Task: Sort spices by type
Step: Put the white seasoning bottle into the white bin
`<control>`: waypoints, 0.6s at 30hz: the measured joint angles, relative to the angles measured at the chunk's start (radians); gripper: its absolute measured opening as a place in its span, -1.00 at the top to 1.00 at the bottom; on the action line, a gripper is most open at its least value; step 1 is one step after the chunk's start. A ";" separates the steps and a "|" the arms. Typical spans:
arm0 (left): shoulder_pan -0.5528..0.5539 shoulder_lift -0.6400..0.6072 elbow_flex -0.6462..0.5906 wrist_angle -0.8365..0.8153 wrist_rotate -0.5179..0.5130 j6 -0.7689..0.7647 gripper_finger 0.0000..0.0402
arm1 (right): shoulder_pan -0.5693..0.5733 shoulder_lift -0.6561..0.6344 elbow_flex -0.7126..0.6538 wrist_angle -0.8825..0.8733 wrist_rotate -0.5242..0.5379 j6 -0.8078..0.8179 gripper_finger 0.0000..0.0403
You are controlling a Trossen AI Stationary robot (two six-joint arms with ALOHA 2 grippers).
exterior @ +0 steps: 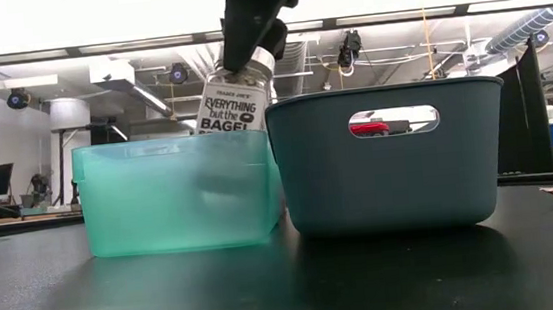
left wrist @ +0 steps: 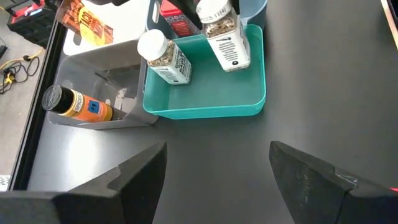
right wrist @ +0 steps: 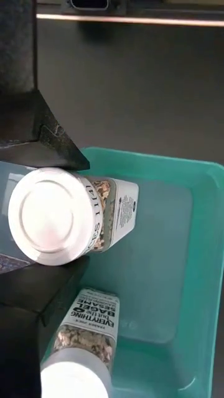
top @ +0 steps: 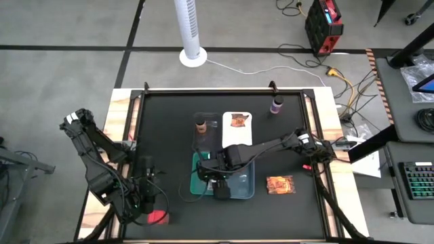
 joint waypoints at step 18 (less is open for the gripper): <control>0.000 0.000 0.000 0.004 0.000 0.000 -0.33 | -0.001 0.000 -0.027 0.047 0.001 -0.007 0.00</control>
